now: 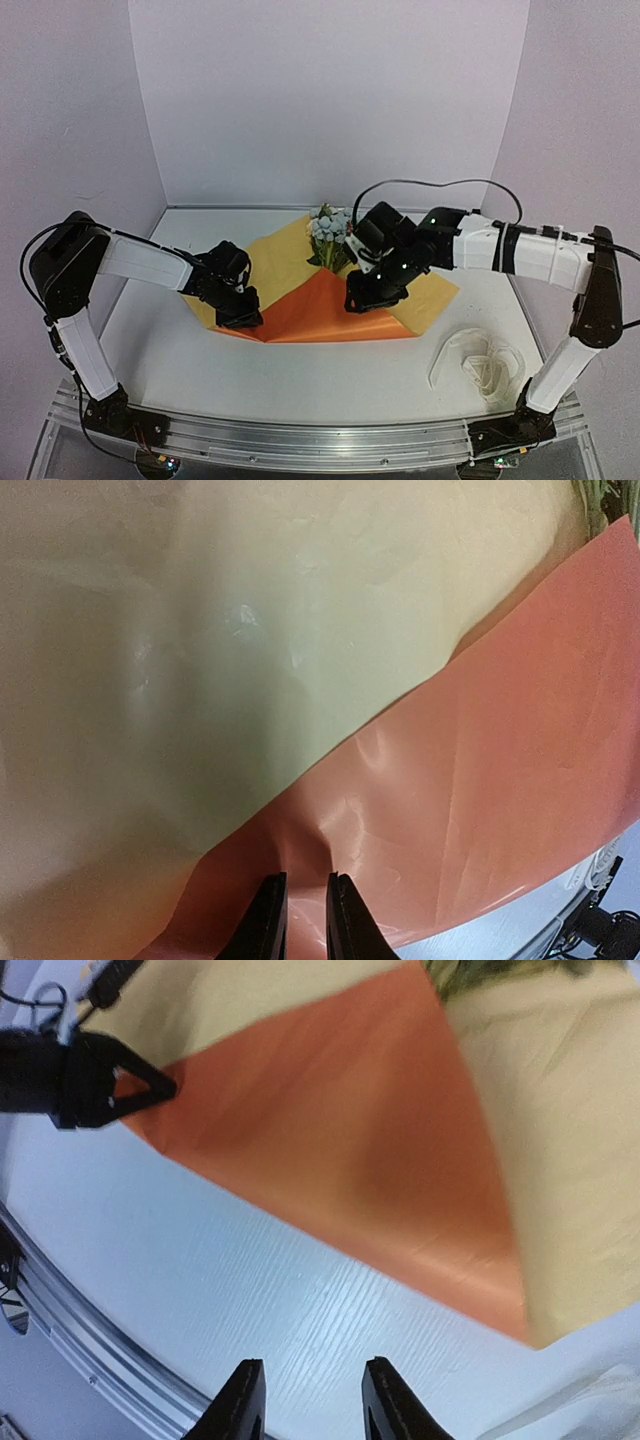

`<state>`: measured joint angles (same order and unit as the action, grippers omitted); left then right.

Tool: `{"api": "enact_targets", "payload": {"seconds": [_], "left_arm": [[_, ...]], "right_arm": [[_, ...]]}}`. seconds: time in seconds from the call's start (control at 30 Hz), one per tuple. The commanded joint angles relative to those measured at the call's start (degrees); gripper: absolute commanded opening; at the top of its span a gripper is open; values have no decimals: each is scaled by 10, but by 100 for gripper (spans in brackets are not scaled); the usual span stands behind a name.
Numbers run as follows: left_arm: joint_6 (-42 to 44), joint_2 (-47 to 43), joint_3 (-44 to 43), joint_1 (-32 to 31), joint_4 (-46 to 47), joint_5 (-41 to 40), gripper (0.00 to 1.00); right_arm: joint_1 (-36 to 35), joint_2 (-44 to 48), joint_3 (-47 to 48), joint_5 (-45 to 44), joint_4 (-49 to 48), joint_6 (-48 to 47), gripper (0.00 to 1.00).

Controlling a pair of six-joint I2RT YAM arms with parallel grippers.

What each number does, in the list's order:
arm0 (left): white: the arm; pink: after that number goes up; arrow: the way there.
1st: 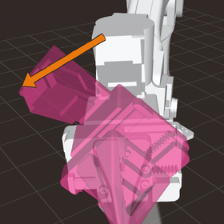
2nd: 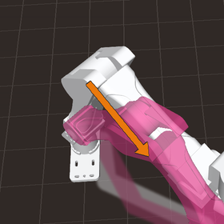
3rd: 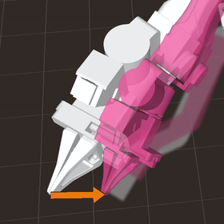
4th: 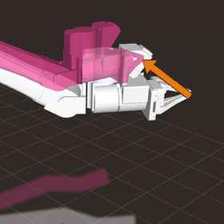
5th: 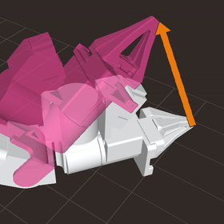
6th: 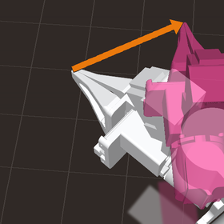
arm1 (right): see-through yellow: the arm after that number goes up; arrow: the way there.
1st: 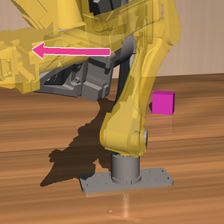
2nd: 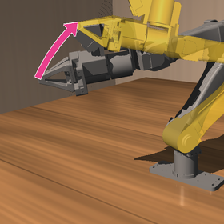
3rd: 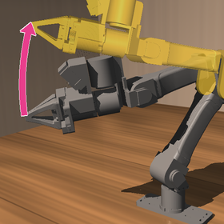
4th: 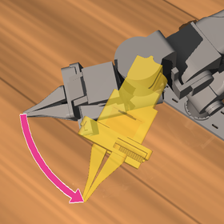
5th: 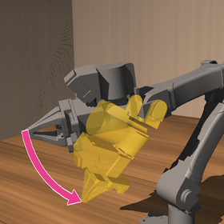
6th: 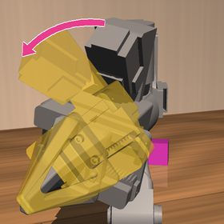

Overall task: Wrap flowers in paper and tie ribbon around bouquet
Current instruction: Fold the bottom corner of the flattened wrapping paper at the center of the board, then press the fold line of the 1/4-folded wrapping paper.

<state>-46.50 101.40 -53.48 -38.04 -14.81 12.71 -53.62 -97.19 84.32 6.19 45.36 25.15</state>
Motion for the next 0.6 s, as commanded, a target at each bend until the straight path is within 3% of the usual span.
{"api": "enact_targets", "payload": {"seconds": [0.0, 0.27, 0.57], "left_arm": [[-3, -23, 12, 3, 14, -6, 16], [-5, -33, 22, 3, 17, 0, 16], [-2, -37, 19, 2, 12, -1, 16]], "right_arm": [[-10, -9, -104, 105, -125, 183, 32], [-11, -73, -145, 138, -258, 280, 25], [17, -128, -124, 138, -280, 287, 23]]}}
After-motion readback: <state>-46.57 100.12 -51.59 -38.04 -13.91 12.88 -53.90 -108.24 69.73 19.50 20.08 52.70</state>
